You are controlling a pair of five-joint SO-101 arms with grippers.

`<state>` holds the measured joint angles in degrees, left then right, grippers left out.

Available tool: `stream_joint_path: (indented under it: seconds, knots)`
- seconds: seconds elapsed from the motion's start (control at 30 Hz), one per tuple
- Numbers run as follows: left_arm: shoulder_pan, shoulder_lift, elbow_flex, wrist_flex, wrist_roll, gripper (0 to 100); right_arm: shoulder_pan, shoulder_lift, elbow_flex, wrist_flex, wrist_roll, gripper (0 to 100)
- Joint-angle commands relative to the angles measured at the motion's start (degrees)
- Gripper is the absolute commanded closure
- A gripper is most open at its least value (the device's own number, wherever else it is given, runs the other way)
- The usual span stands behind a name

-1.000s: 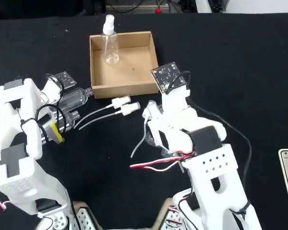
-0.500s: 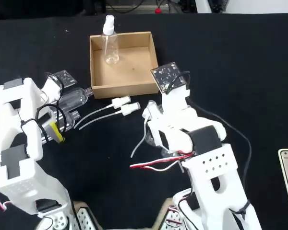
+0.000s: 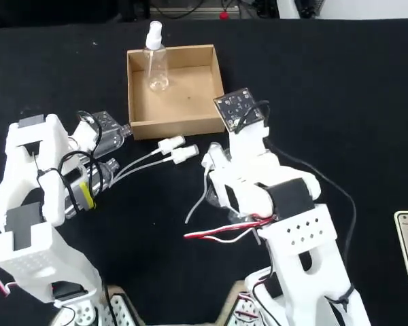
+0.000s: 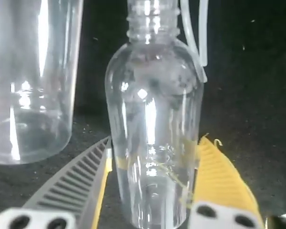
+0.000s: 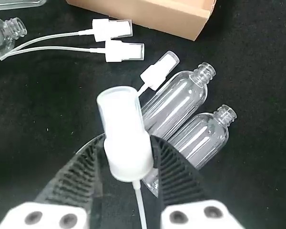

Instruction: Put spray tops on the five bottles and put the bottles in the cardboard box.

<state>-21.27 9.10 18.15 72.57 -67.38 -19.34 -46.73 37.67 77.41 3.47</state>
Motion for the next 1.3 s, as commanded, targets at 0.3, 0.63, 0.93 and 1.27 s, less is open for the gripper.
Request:
stream_joint_path:
  seconds: [0.3, 0.63, 0.93, 1.27]
  knots:
    - [-6.8, -16.1, 2.0, 8.4, -2.9, 78, 0.9, -1.5, -0.3, -1.4, -0.4, 98.7]
    - [3.8, -27.7, 16.1, 9.1, -0.7, 77, 0.9, -1.5, -0.3, -1.4, -0.4, 98.7]
    - [22.9, -32.9, 26.2, -0.5, 12.0, 74, 1.0, -1.7, -0.3, -1.4, -0.4, 98.7]
    - [23.2, -33.5, 37.8, -15.5, 17.0, 68, 1.0, -1.7, -0.3, -1.3, -0.4, 98.7]
